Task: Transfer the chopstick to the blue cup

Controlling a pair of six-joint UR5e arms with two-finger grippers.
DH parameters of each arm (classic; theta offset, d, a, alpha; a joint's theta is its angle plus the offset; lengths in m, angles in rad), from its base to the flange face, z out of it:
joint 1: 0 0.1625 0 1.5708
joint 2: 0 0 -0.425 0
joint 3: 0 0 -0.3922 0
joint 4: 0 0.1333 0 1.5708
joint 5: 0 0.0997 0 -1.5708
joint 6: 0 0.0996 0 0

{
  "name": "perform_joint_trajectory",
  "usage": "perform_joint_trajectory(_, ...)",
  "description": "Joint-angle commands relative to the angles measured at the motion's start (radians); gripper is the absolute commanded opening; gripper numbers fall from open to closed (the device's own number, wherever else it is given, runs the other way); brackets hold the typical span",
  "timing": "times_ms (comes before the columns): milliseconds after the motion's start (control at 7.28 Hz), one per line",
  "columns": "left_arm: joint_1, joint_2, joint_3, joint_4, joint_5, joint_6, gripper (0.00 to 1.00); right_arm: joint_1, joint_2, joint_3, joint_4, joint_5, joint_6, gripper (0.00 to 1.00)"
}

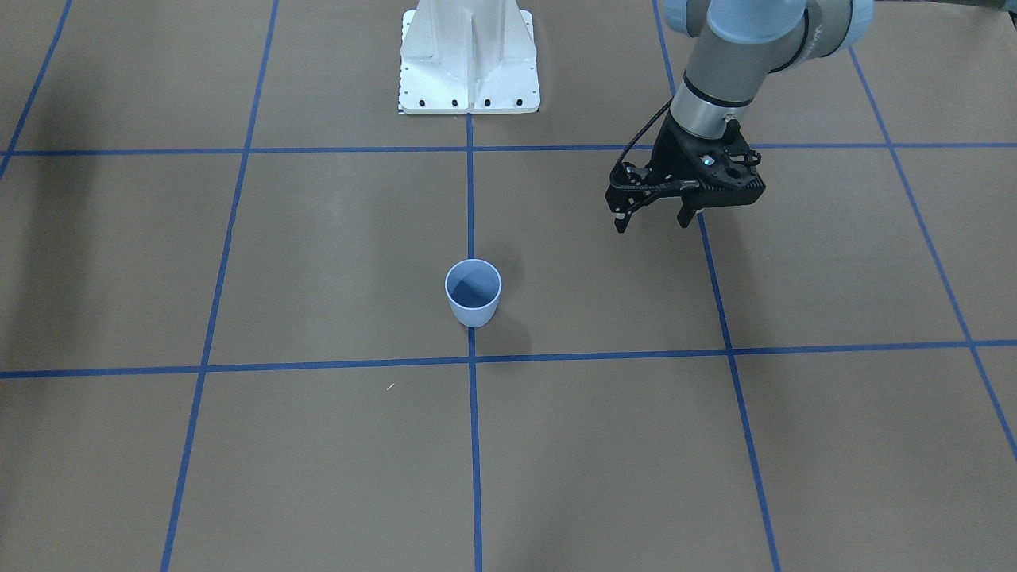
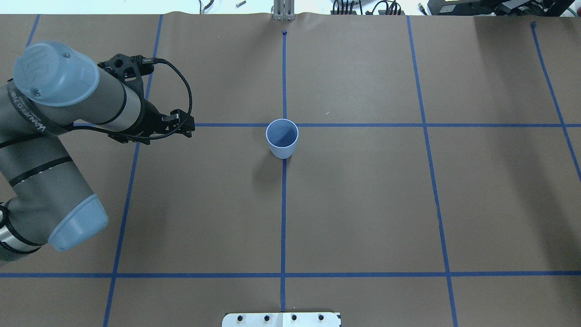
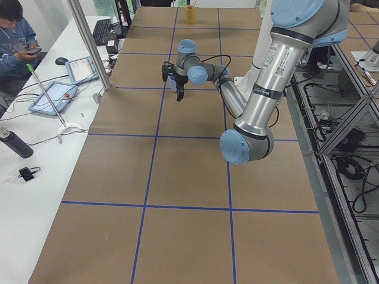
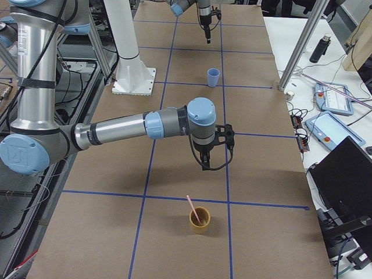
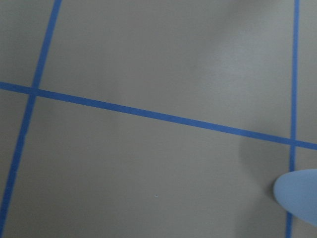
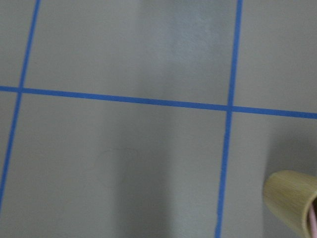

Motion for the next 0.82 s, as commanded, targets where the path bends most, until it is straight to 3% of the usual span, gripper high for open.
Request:
perform_joint_trajectory(0,0.001,0.005,0.009,-0.004,0.003,0.011,0.98,0.03,-0.028,-0.107,0.001,-0.046,-0.116,0.99)
perform_joint_trajectory(412,0.001,0.001,0.026,-0.007,0.004,0.011,0.98,0.037,-0.031,-0.145,0.0,-0.064,-0.109,0.97)
perform_joint_trajectory(549,0.002,-0.004,0.025,-0.007,0.003,0.011,0.98,0.038,-0.033,-0.151,0.0,-0.107,-0.107,0.9)
perform_joint_trajectory(687,0.001,-0.005,0.025,-0.007,0.003,0.009,0.98,0.038,-0.033,-0.166,0.001,-0.116,-0.11,0.75)
